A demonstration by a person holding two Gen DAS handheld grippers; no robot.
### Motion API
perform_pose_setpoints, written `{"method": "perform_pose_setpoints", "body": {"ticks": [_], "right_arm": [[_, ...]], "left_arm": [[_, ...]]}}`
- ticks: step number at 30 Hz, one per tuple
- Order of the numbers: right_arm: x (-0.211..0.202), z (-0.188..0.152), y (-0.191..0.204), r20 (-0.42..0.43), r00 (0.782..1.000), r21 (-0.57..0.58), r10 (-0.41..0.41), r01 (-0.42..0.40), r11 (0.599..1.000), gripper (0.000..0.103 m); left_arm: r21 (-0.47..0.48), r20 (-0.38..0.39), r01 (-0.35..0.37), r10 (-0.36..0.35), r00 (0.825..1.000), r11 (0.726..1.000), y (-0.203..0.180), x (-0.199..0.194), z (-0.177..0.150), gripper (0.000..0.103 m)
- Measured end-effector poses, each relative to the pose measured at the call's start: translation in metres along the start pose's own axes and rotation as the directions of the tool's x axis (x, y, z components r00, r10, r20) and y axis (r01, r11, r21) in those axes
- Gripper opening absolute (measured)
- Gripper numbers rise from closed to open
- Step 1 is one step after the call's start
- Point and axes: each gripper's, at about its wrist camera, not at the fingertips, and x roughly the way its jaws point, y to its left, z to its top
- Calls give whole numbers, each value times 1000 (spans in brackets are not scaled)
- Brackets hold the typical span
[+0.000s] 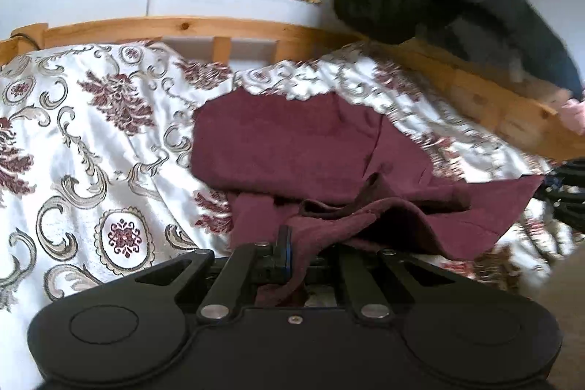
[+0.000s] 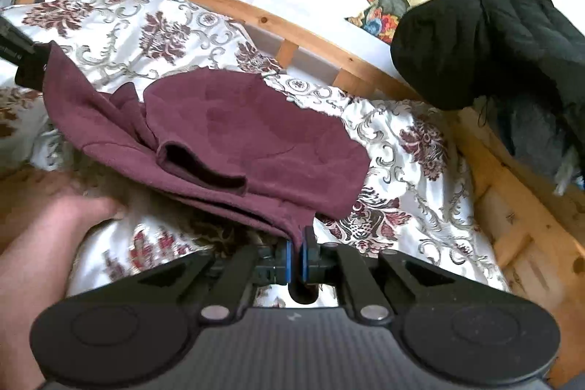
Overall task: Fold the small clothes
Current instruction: 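Lift the shirt side with the right tool and fold it toward the middle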
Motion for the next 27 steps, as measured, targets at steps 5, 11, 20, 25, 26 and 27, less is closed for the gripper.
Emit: {"method": "perform_pose_setpoints", "body": {"ticks": [5,11,20,25,26,27], "right_arm": [[-32,14,-14,-1,996,77,88,-88,993,6],[-15,41,-46,39,996,53,81,-83,995,6],[107,87,-107,-5,1000,40,16,-16,999,6],[184,99,-133,-57,998,104,23,-17,994,6],[200,100,-137,-70,997,118,31,-22,993,6],[217,101,-140,-85,995,133,43,-31,991,6]], "left_arm": [[4,11,46,-46,999,999,9,-22,35,4],[92,-28,57,-55,998,994,1,-2,97,4],[113,-158,-70,88,984,991,3,117,210,4],[130,-216,-147,173,961,981,18,199,236,4],[128,-234,-158,184,955,979,23,216,237,4],[126,-247,-163,190,950,979,26,228,236,4]]}}
